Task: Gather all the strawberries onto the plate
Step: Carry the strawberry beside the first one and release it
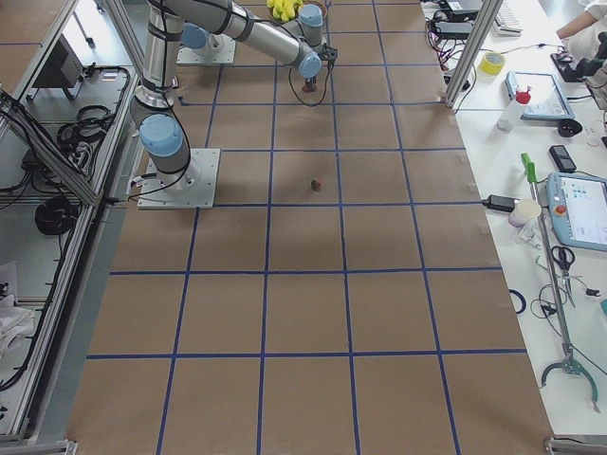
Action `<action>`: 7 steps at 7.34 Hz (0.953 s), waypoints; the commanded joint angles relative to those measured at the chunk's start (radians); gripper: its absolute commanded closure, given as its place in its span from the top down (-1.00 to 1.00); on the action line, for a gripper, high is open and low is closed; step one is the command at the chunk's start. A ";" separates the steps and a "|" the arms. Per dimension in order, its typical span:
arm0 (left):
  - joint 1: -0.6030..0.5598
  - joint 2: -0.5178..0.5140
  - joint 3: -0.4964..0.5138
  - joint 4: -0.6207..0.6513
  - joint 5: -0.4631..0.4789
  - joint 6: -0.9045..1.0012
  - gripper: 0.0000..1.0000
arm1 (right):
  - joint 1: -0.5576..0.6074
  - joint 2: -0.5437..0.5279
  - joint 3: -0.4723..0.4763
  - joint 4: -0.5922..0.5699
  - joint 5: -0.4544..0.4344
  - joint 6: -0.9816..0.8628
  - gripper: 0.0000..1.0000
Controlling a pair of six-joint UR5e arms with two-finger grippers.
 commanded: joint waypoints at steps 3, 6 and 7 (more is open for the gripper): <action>-0.009 -0.001 -0.009 0.000 -0.021 -0.012 1.00 | -0.094 -0.049 -0.020 0.064 -0.037 -0.173 1.00; -0.009 -0.002 -0.014 -0.001 -0.033 -0.015 1.00 | -0.396 -0.203 0.026 0.311 -0.143 -0.598 1.00; -0.011 -0.001 -0.014 -0.003 -0.033 -0.016 1.00 | -0.518 -0.211 0.072 0.298 -0.149 -0.789 1.00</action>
